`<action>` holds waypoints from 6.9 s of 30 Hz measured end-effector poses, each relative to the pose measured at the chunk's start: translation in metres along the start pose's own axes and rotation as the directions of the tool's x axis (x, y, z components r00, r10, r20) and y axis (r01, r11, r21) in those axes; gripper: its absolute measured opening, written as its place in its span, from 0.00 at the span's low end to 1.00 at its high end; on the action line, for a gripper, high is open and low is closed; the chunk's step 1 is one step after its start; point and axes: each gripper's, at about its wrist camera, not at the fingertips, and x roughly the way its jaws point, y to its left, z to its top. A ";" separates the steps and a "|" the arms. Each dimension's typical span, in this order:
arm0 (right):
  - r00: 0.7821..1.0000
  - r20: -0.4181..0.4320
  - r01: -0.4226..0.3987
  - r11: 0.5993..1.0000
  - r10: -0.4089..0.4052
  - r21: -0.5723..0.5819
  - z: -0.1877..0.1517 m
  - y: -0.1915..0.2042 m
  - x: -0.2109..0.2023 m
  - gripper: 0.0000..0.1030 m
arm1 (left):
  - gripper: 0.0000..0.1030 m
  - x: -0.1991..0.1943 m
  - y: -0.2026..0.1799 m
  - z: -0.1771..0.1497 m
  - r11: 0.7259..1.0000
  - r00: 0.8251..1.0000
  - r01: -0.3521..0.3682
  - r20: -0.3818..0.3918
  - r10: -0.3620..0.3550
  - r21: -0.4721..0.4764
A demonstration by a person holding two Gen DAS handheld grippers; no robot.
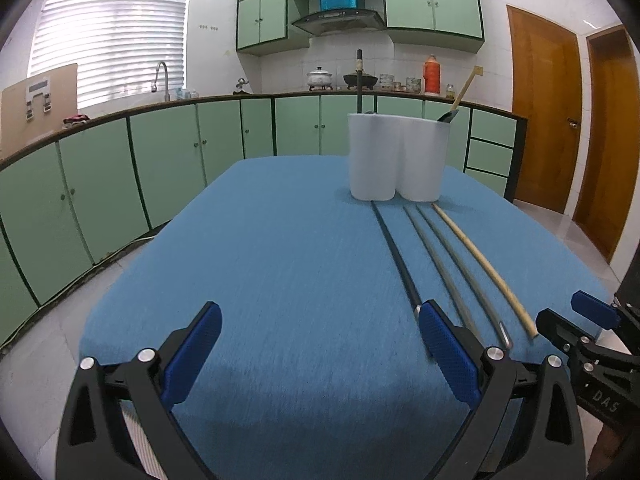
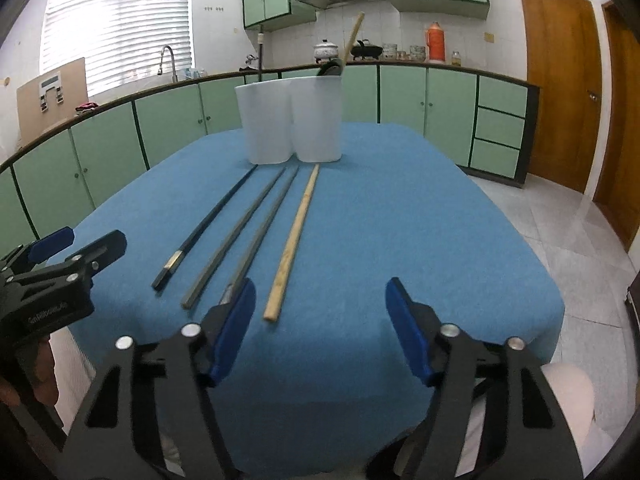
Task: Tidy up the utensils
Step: 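Lower the right tool onto the second light wooden chopstick and close it, then close the left tool on the second black gold-banded chopstick, then lift both chopsticks and carry them over the caddy with both tools, then open the left tool to drop the black chopstick in while the right tool releases the wooden one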
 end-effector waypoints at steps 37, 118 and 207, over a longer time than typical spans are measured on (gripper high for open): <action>0.983 0.131 0.131 0.991 -0.127 -0.023 -0.024 0.020 0.008 0.06 | 0.93 -0.006 -0.019 -0.016 0.998 0.998 0.063 -0.015 -0.062 0.021; 0.975 0.119 -0.178 0.980 0.188 -0.086 0.206 -0.027 -0.047 0.06 | 0.06 -0.033 -0.006 0.179 0.983 0.959 0.177 0.232 -0.163 -0.040; 0.986 0.086 -0.138 0.988 0.145 -0.073 0.310 -0.032 0.089 0.45 | 0.59 0.145 -0.001 0.281 0.989 0.951 0.123 0.294 -0.093 -0.085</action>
